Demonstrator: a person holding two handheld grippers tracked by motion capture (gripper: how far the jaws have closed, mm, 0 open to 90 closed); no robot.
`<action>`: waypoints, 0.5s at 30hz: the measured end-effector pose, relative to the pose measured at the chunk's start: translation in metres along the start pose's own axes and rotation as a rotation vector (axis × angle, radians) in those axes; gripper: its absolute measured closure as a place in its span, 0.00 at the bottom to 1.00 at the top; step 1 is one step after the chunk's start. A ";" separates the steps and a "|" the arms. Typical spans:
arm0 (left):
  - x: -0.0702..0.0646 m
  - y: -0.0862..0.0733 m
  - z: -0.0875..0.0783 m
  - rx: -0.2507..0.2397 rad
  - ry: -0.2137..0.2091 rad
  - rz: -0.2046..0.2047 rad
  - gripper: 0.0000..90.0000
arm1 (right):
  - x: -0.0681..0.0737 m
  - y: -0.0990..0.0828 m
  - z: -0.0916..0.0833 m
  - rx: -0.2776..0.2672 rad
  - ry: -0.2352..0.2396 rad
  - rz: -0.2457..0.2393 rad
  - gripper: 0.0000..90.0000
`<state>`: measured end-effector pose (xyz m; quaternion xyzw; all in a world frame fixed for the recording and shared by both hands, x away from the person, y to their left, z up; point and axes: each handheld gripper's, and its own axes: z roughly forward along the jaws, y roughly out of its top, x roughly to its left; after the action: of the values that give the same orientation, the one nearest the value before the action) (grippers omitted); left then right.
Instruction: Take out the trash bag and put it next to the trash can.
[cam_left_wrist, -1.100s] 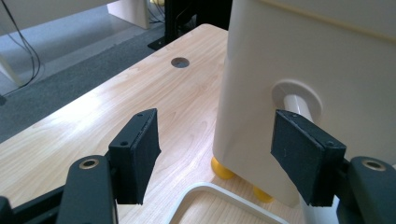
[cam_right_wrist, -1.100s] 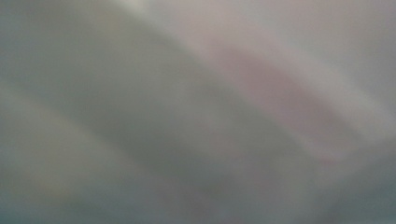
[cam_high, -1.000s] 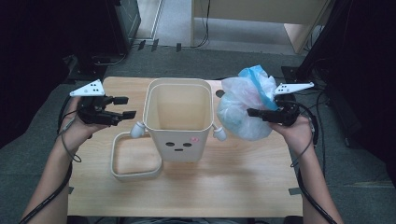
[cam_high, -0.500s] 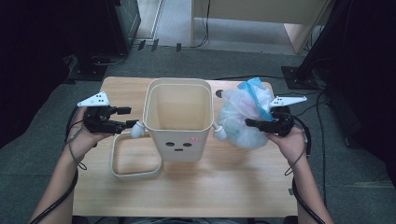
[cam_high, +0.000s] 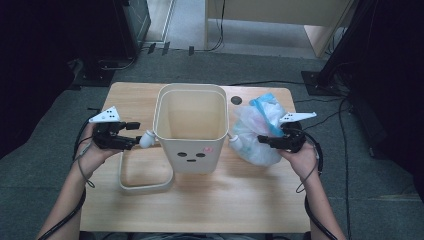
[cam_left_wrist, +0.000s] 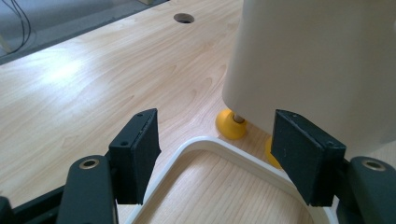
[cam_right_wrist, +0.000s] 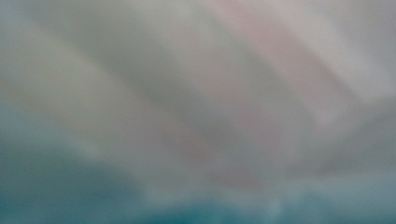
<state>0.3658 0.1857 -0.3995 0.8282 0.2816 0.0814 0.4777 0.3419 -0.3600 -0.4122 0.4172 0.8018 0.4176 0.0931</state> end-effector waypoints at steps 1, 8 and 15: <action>0.001 -0.003 0.000 0.002 0.001 -0.005 0.35 | 0.001 -0.001 0.002 0.004 -0.006 0.000 0.66; 0.005 -0.012 0.001 -0.005 0.010 -0.019 0.35 | 0.006 -0.007 0.018 0.034 -0.016 -0.009 0.64; 0.006 -0.019 0.004 0.010 0.022 -0.014 0.35 | 0.004 -0.013 0.023 -0.020 -0.057 0.036 0.55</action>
<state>0.3653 0.1934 -0.4182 0.8276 0.2933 0.0856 0.4710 0.3431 -0.3468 -0.4354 0.4424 0.7871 0.4149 0.1125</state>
